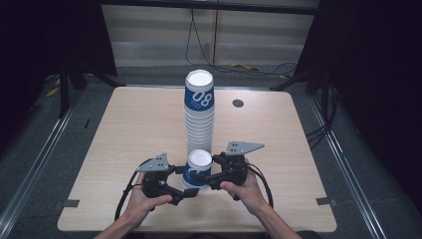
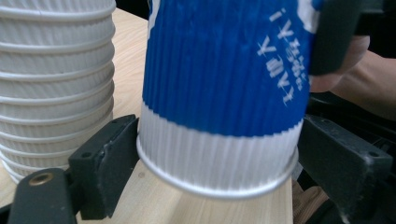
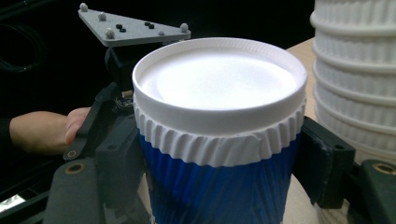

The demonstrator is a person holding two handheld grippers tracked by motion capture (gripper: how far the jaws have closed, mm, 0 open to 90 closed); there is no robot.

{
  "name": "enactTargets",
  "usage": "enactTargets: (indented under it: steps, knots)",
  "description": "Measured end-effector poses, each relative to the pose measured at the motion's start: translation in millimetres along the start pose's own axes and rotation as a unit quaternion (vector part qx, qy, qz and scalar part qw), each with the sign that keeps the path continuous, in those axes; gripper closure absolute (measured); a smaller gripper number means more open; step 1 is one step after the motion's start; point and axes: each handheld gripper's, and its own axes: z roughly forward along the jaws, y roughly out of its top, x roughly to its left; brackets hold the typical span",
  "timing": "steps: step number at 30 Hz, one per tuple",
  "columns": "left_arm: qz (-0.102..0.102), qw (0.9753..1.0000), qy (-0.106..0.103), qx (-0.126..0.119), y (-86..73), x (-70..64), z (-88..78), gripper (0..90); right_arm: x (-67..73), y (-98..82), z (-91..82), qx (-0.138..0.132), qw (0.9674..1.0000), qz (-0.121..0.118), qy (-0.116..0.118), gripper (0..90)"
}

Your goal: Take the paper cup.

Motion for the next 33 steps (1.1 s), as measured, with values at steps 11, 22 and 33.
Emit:
enactTargets:
  steps: [11, 22, 33]
  knots:
    - [0.008, 0.9999, 0.005, 0.007, -0.3, -2.7, 6.9, 14.1, 5.9, -5.4, 10.9, 0.01, 0.9999, -0.006, 0.01, 26.8]
    - [0.04, 0.9991, 0.01, 0.014, 0.3, -7.2, 4.4, 17.8, 7.0, -5.7, 9.3, 0.018, 0.9997, -0.001, 0.017, 25.1]
    - [0.036, 0.9988, 0.005, 0.034, -0.4, -1.4, 3.5, 18.9, 4.1, -3.9, 6.8, 0.033, 0.9994, 0.013, 0.005, 16.4]
